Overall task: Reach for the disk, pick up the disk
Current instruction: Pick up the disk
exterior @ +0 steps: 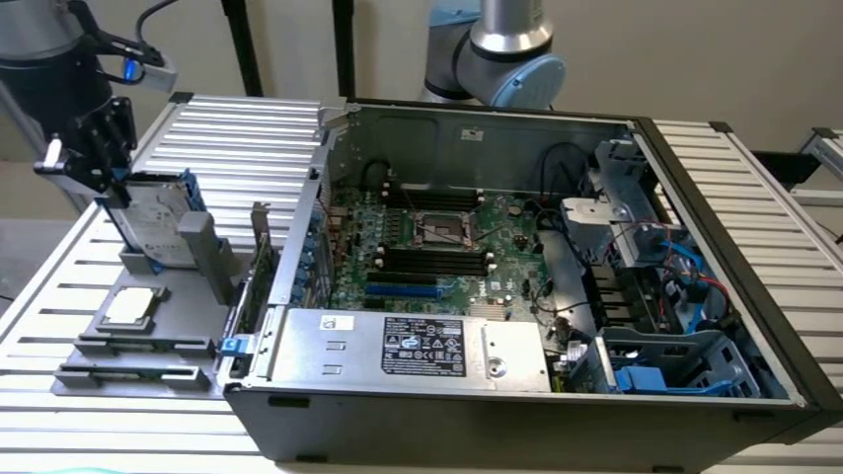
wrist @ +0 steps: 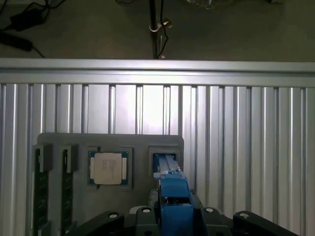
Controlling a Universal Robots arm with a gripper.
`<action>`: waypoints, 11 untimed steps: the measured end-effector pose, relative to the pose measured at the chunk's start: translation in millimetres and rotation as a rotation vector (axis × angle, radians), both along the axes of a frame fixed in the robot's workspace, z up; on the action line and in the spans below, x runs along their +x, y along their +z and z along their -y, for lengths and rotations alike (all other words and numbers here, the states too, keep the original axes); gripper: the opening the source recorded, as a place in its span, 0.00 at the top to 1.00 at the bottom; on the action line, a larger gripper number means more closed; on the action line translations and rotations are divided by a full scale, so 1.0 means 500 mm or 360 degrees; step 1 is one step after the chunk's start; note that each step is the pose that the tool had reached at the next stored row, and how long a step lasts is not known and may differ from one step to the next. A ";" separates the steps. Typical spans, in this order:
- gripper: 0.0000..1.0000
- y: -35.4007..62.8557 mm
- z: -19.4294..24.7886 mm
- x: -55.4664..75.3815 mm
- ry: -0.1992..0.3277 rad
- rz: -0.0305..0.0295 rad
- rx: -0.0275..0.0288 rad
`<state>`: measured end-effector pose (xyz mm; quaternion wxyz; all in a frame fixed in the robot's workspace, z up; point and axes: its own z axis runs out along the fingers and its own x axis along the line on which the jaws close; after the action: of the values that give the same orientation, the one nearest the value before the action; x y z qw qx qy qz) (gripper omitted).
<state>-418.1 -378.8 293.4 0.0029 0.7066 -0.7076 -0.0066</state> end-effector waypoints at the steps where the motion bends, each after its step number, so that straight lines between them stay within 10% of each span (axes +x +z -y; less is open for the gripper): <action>1: 0.67 0.000 0.0008 0.000 -0.0002 0.00002 0.00001; 11: 0.67 0.000 0.0027 0.000 -0.0011 0.00001 0.00000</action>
<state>-418.1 -380.1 293.4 0.0029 0.7042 -0.7099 -0.0066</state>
